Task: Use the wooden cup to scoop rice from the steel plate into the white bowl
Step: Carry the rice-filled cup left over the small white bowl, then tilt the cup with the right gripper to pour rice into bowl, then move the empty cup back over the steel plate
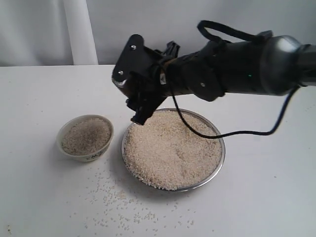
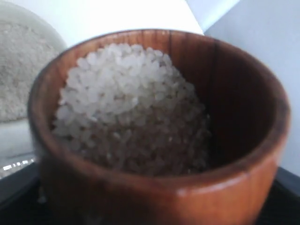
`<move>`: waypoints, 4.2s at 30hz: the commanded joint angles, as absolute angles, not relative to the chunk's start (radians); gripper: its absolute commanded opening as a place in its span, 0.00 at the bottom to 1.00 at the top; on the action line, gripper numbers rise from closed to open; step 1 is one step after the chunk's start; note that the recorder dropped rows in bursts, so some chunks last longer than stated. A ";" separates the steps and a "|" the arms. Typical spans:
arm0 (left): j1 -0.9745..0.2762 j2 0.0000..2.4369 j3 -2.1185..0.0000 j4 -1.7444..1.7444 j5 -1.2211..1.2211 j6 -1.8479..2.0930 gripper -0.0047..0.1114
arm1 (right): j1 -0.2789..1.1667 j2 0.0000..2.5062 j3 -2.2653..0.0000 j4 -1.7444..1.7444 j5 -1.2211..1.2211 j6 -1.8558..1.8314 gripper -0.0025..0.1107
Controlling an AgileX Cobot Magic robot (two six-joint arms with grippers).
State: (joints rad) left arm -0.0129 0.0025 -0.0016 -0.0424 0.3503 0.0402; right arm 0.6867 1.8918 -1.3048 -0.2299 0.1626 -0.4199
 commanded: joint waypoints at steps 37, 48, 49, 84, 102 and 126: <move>-0.016 0.000 0.000 -0.042 0.345 0.036 0.04 | 1.077 2.383 -1.964 -1.178 0.988 -0.449 0.02; -0.016 0.000 0.000 -0.042 0.345 0.036 0.04 | 1.078 2.383 -1.962 -1.180 1.056 -0.514 0.02; -0.016 0.000 0.000 -0.042 0.345 0.036 0.04 | 1.078 2.383 -1.961 -1.170 1.065 -0.537 0.02; -0.016 0.000 0.000 -0.042 0.345 0.036 0.04 | 1.078 2.406 -1.962 -1.245 0.959 -0.611 0.02; -0.016 0.000 0.000 -0.042 0.345 0.036 0.04 | 1.068 2.467 -2.072 -1.292 0.901 -0.578 0.02; -0.016 0.000 0.000 -0.042 0.345 0.036 0.04 | 1.045 2.388 -1.973 -1.371 0.949 -0.486 0.02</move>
State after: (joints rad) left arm -0.0129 0.0025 -0.0016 -0.0424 0.3503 0.0402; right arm 1.0498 2.4304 -1.9736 -1.3701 0.9340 -0.5732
